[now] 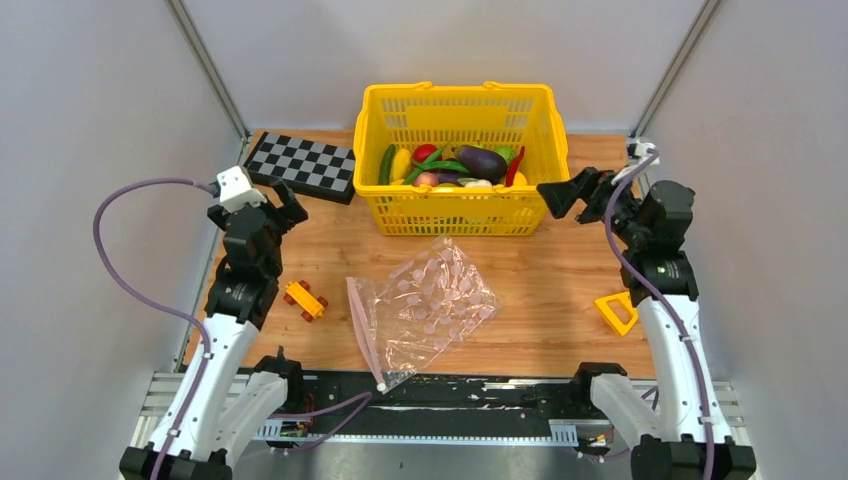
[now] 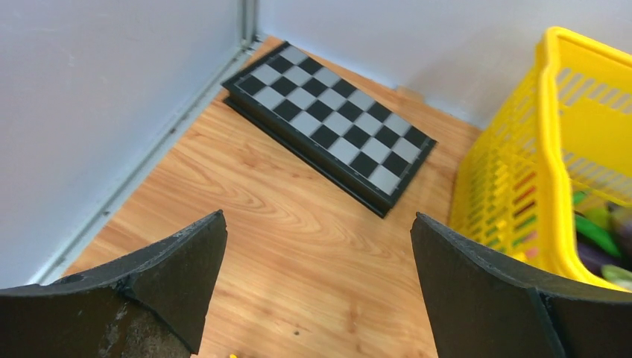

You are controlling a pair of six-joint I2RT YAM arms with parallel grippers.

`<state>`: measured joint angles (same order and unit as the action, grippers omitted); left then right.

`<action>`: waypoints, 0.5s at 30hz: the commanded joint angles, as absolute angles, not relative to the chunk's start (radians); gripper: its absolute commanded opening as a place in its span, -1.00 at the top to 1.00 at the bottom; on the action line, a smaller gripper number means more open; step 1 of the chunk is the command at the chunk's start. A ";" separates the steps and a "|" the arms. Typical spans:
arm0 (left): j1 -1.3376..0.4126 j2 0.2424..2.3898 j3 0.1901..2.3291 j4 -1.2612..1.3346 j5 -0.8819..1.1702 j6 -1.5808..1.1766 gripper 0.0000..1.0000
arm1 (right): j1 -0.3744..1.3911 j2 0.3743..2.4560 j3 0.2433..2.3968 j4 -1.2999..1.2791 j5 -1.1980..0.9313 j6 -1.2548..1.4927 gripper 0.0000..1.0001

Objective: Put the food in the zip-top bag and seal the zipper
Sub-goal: Adjust the bin at the center of the board.

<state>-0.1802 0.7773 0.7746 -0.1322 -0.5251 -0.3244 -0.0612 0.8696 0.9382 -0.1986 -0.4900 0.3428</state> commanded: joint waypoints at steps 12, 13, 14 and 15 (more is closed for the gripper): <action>-0.178 0.576 0.711 -0.324 -0.187 -0.463 -1.00 | 0.723 0.972 0.966 -0.380 -0.346 0.177 -0.39; -0.178 0.571 0.705 -0.332 -0.172 -0.470 -1.00 | 0.772 0.989 0.959 -0.384 -0.296 0.170 -0.39; -0.178 0.564 0.697 -0.339 -0.162 -0.476 -1.00 | 0.828 1.004 0.951 -0.382 -0.259 0.170 -0.41; -0.178 0.556 0.691 -0.347 -0.155 -0.483 -1.00 | 0.865 1.025 0.943 -0.377 -0.224 0.169 -0.43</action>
<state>-0.1802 0.5797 0.7052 -0.2890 -0.2207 -0.4366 0.7349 0.9737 0.9684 -0.3599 -0.3767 0.1982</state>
